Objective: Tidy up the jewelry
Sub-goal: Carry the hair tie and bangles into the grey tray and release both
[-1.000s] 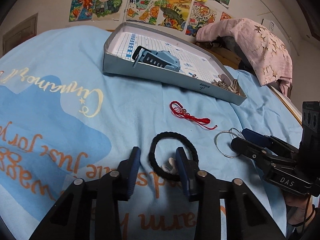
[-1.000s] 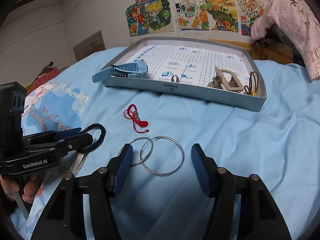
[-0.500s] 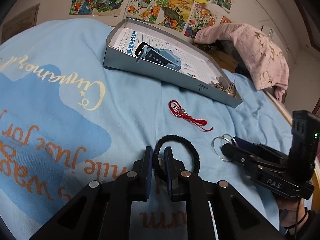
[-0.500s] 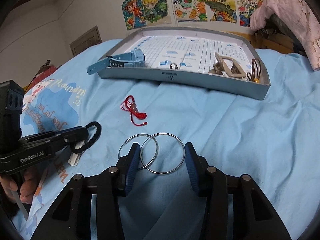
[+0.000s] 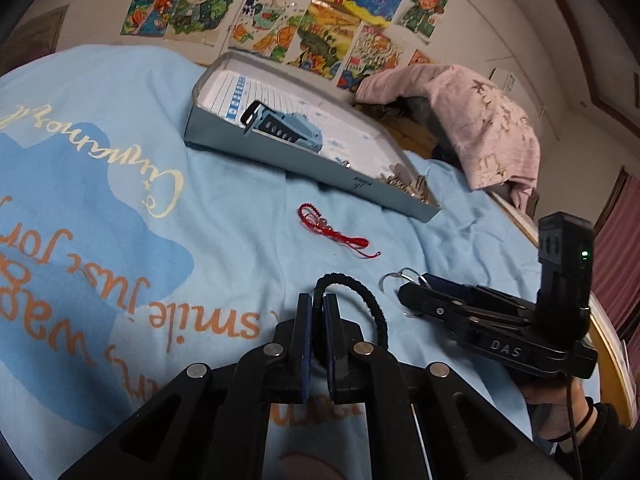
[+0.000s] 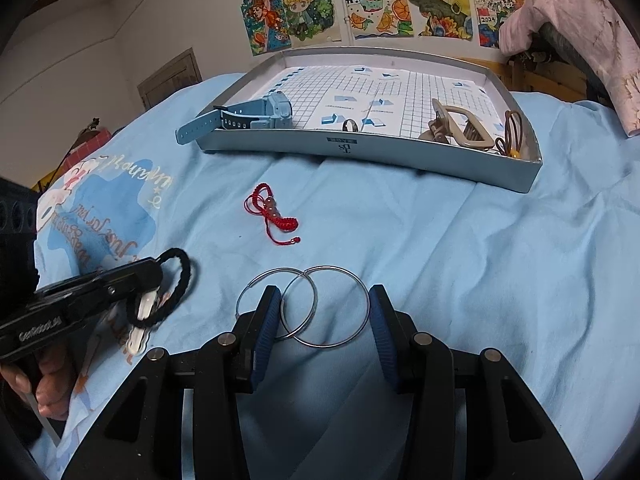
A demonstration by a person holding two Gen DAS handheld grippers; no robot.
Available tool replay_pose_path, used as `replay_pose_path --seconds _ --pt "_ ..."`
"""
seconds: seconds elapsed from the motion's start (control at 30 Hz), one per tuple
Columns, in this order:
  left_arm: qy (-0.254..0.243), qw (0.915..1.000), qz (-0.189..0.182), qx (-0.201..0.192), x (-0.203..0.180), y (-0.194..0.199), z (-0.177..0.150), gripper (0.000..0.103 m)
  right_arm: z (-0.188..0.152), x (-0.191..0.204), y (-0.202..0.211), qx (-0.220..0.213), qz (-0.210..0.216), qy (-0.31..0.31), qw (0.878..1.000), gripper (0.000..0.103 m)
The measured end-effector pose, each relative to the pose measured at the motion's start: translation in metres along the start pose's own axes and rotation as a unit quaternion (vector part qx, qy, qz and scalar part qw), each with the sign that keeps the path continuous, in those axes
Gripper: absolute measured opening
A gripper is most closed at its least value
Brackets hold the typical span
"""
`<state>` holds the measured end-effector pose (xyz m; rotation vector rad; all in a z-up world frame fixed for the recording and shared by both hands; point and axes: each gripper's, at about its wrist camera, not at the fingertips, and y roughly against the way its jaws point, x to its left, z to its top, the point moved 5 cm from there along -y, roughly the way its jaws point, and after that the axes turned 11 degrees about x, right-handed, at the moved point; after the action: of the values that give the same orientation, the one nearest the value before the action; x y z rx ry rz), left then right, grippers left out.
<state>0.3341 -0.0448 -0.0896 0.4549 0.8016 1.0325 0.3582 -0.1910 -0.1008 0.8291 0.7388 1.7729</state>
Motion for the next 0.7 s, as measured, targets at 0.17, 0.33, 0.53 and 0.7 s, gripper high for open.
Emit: replay_pose_path --seconds 0.17,0.33,0.53,0.7 --pt "0.016 0.9994 -0.018 -0.024 0.004 0.012 0.002 0.006 0.0 0.002 0.005 -0.011 -0.004 0.0 1.0 0.04" --pt "0.026 0.9984 -0.03 -0.04 0.007 0.018 0.004 0.006 0.001 0.0 0.01 -0.022 -0.005 -0.005 1.0 0.04" --pt "0.02 0.9984 -0.016 -0.049 0.0 0.021 0.014 0.005 0.003 -0.004 0.018 -0.044 -0.004 -0.008 0.999 0.04" --pt "0.003 0.9981 0.018 -0.058 -0.015 0.025 0.041 0.006 0.008 -0.008 0.028 -0.069 -0.006 -0.01 0.998 0.04"
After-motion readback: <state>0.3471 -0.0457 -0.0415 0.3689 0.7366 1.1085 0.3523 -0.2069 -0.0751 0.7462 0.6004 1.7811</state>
